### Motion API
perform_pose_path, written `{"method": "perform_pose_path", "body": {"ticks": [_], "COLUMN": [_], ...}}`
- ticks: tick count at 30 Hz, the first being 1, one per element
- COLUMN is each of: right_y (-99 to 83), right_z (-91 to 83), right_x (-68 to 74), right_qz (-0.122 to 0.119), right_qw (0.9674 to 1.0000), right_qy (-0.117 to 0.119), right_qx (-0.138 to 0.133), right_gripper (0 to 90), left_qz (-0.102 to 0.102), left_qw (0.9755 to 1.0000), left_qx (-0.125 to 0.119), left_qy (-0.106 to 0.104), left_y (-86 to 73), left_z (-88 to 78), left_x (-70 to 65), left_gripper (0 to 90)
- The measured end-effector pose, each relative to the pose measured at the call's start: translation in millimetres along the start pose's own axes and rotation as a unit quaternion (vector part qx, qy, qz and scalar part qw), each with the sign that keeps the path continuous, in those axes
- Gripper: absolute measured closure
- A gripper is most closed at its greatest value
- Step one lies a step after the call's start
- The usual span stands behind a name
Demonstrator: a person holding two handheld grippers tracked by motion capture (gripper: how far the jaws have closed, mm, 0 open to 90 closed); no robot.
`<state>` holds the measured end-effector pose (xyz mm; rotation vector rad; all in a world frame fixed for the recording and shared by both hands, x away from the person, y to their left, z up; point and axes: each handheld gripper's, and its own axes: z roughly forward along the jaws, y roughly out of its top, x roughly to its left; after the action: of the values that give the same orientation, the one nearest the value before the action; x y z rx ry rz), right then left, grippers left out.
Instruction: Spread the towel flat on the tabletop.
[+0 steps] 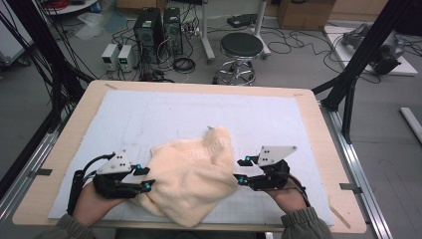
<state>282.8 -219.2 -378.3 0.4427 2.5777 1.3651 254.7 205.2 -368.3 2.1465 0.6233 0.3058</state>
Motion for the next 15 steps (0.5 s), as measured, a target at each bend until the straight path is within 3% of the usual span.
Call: {"method": "perform_pose_path", "body": {"ticks": [5,7,9,12,14,15], "right_y": [-2.9,-5.1,-8.7,-15.9,-16.3,-15.6], "right_z": [29.0,39.1,48.4,61.1,60.5,57.3], "right_x": [-7.3,-9.2,-10.7,-7.3,-5.1,-4.2], "right_qz": [0.009,0.011,0.018,0.013,0.01,0.01], "right_qw": [0.9993,0.9988,0.9977,0.9949,0.9946,0.9947], "right_qy": [0.029,0.037,0.049,0.071,0.075,0.075], "right_qx": [0.022,0.031,0.043,0.071,0.071,0.069], "right_gripper": [46.2,47.2,54.8,70.2,76.5,77.9], "left_qz": [-0.016,-0.013,-0.009,-0.013,-0.011,-0.006], "left_qw": [0.9997,0.9998,0.9997,0.9961,0.9931,0.993], "left_qx": [-0.019,-0.014,0.02,0.077,0.096,0.097], "left_qy": [0.003,-0.005,-0.008,-0.04,-0.067,-0.068], "left_y": [17.4,19.9,18.9,9.9,2.0,-1.8], "left_z": [21.1,31.0,46.2,68.6,77.1,78.8], "left_x": [21.1,24.7,26.1,25.4,22.3,20.0], "left_gripper": [44.7,42.9,41.4,45.0,58.5,66.0]}}
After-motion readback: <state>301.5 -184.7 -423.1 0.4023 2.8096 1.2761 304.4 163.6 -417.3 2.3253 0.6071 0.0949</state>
